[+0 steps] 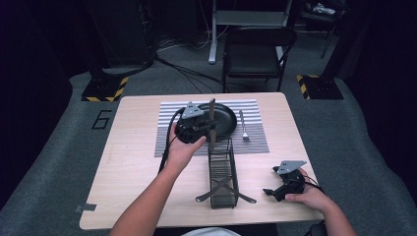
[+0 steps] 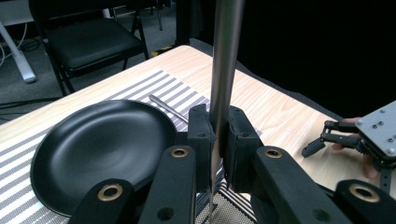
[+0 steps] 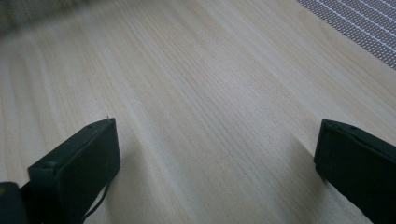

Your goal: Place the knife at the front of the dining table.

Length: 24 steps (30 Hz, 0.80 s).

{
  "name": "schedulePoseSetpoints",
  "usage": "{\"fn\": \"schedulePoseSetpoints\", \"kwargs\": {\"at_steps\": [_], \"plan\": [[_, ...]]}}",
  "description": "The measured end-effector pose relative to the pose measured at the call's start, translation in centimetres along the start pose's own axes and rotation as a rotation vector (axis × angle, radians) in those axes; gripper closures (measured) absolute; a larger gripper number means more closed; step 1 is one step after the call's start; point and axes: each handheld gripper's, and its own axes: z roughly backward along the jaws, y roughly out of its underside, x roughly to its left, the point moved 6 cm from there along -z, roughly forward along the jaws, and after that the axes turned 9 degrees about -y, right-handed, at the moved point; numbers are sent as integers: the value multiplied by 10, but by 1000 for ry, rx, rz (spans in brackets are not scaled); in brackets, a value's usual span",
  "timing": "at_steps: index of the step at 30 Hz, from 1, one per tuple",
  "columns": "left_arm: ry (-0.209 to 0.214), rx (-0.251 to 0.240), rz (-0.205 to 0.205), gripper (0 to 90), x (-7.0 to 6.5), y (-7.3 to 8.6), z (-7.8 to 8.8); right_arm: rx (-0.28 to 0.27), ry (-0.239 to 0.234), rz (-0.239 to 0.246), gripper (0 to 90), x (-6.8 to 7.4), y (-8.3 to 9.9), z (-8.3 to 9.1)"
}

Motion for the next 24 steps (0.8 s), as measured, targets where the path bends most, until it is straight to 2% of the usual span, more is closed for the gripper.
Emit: {"fn": "schedulePoseSetpoints", "kwargs": {"at_steps": [9, 17, 24], "plan": [[-7, -34, 14, 825, 4, -20, 14, 0, -1, 1, 0, 0, 0, 0], [-18, -60, 5, 825, 6, -35, 26, 1, -1, 1, 0, 0, 0, 0], [-32, -84, 13, 825, 12, -40, 36, 0, 0, 0, 0, 0, 0, 0]]}}
